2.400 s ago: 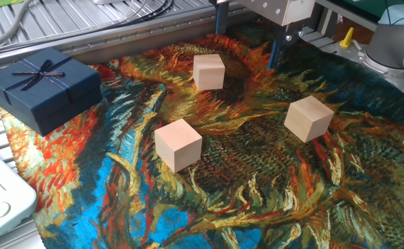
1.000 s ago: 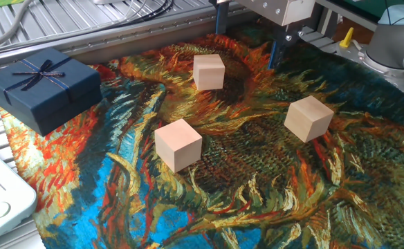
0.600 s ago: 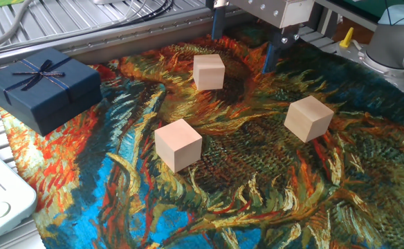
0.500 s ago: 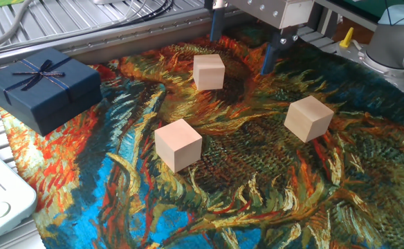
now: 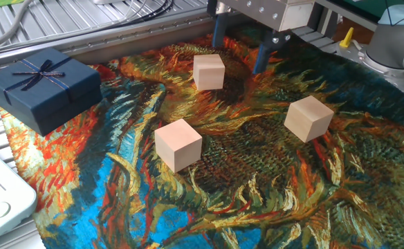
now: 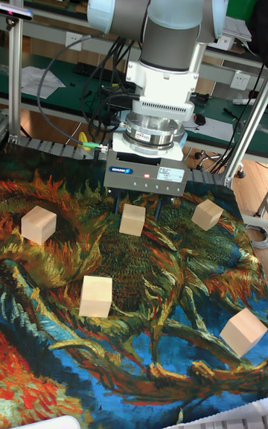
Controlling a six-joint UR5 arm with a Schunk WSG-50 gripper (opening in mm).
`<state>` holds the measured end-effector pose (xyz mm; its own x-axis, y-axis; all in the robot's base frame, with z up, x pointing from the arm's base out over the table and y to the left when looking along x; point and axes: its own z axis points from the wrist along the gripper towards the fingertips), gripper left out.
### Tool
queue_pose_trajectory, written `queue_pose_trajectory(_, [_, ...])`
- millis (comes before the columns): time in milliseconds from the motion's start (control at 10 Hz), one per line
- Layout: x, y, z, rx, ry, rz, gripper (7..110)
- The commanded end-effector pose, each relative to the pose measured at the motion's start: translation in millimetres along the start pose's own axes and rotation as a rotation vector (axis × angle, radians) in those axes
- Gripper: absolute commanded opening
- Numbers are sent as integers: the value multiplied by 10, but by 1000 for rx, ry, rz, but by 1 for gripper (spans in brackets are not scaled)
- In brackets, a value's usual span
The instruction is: Stack the blocks in a vertical line of five
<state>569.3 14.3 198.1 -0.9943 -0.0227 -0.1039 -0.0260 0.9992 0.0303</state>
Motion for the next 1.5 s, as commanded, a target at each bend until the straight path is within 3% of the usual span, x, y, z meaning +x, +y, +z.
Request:
queue_pose_trajectory(0, [-21, 28, -9, -12, -8, 12, 7])
queue_pose_trajectory(900, [13, 40, 17, -14, 5, 43, 7])
queue_pose_trajectory(1100, [9, 169, 23, -67, 6, 71, 7])
queue_pose_trajectory(1400, [70, 125, 23, -49, 28, 54, 7])
